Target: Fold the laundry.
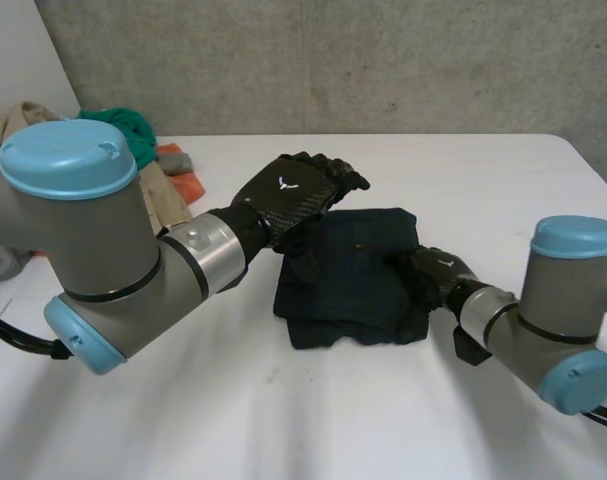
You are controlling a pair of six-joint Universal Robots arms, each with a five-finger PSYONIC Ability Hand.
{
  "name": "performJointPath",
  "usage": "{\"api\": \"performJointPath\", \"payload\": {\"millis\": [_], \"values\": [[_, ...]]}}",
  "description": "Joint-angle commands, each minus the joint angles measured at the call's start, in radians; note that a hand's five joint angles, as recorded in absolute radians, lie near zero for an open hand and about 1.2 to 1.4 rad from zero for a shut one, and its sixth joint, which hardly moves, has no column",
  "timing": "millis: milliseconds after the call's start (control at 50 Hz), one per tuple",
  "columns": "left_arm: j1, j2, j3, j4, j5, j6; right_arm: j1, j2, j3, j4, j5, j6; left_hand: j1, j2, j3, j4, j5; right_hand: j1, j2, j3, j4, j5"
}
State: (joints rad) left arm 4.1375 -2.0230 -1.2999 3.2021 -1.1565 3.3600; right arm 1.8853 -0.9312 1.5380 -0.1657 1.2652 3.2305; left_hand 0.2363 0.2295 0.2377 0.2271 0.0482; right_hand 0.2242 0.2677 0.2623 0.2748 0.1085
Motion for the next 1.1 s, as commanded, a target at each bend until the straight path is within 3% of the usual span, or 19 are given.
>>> {"api": "performJointPath", "payload": {"millis": [20, 40, 60, 300, 440, 620, 780, 1000, 1020, 1080, 1100], "values": [[-0.002, 0.006, 0.001, 0.002, -0.005, 0.001, 0.014, 0.068, -0.084, 0.0, 0.008, 0.008, -0.014, -0.007, -0.015, -0.005, 0.0, 0.811, 0.767, 0.773, 0.76, 0.752], [-0.002, 0.007, 0.001, 0.002, -0.006, 0.001, 0.014, 0.065, -0.084, -0.004, 0.008, 0.009, -0.011, -0.004, -0.012, -0.002, 0.003, 1.085, 1.042, 1.047, 1.035, 1.026], [-0.002, 0.007, 0.002, 0.004, -0.006, 0.001, 0.011, 0.061, -0.084, -0.008, 0.01, 0.014, -0.011, -0.004, -0.012, -0.002, 0.003, 1.171, 1.128, 1.133, 1.121, 1.112], [-0.002, 0.033, 0.004, 0.007, -0.006, 0.001, -0.002, -0.005, -0.145, -0.12, 0.088, 0.112, -0.011, -0.004, -0.012, -0.002, 0.003, 1.172, 1.129, 1.134, 1.121, 1.113], [-0.002, 0.033, 0.004, 0.008, -0.008, 0.001, -0.124, 0.117, -0.35, -0.034, 0.146, 0.107, -0.014, -0.007, -0.015, -0.005, 0.0, 1.172, 1.129, 1.134, 1.121, 1.113], [0.003, 0.033, 0.004, 0.008, -0.009, 0.003, -0.274, 0.348, -0.728, 0.069, 0.181, -0.02, -0.011, -0.004, -0.012, -0.002, 0.003, 1.172, 1.129, 1.134, 1.121, 1.113], [0.006, 0.03, -0.005, 0.007, -0.011, 0.003, -0.388, 0.672, -1.296, 0.391, 0.157, -0.17, -0.011, -0.004, -0.012, -0.002, 0.003, 1.172, 1.129, 1.134, 1.121, 1.113], [0.01, 0.024, -0.021, 0.008, -0.009, 0.004, -0.451, 0.696, -1.375, 0.384, 0.168, -0.329, -0.011, -0.004, -0.012, -0.002, 0.003, 1.172, 1.129, 1.134, 1.121, 1.113], [0.01, 0.024, -0.021, 0.008, -0.009, 0.004, -0.454, 0.701, -1.383, 0.381, 0.174, -0.351, -0.011, -0.004, -0.012, -0.002, 0.003, 1.127, 1.083, 1.088, 1.076, 1.068], [0.01, 0.024, -0.021, 0.008, -0.009, 0.003, -0.471, 0.709, -1.389, 0.355, 0.236, -0.461, -0.011, -0.004, -0.012, -0.002, 0.003, 0.152, 0.108, 0.114, 0.101, 0.093], [0.009, 0.023, -0.021, 0.008, -0.009, 0.003, -0.474, 0.709, -1.389, 0.341, 0.255, -0.491, -0.008, -0.001, -0.01, 0.001, 0.005, 0.21, 0.166, 0.171, 0.159, 0.151]]}}
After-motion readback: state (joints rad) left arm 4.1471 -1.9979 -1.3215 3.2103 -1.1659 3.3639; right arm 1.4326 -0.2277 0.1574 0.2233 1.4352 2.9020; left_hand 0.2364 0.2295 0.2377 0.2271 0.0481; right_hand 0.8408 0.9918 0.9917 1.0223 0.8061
